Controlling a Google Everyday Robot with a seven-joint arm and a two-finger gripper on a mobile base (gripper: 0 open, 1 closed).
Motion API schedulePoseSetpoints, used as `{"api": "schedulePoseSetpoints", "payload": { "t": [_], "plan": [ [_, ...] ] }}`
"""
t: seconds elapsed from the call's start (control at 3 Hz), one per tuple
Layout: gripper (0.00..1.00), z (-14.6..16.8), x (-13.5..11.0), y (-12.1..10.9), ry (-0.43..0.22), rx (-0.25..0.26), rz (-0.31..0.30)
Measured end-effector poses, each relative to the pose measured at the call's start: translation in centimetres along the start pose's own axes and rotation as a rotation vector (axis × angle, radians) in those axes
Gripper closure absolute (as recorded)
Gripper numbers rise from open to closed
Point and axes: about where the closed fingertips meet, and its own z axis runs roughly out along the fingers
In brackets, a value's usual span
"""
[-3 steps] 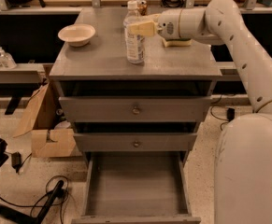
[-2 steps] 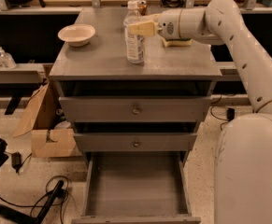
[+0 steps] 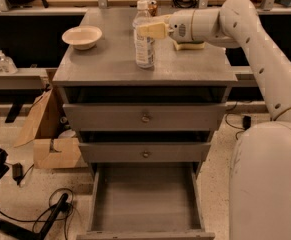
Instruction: Pick blue plastic bottle from bottom drawer and place on counter
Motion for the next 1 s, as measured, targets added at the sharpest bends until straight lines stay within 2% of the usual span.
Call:
{"api": "schedulePoseSetpoints", "payload": {
  "t": [0.33,0.67,1.0],
  "plan": [
    [0.15,0.0,0.0,0.0,0.0,0.0,0.0],
    [0.0,0.33,0.06,0.13,0.001,-0.005,0.001],
    [0.0,0.34,0.06,0.13,0.001,-0.005,0.001]
  ]
}}
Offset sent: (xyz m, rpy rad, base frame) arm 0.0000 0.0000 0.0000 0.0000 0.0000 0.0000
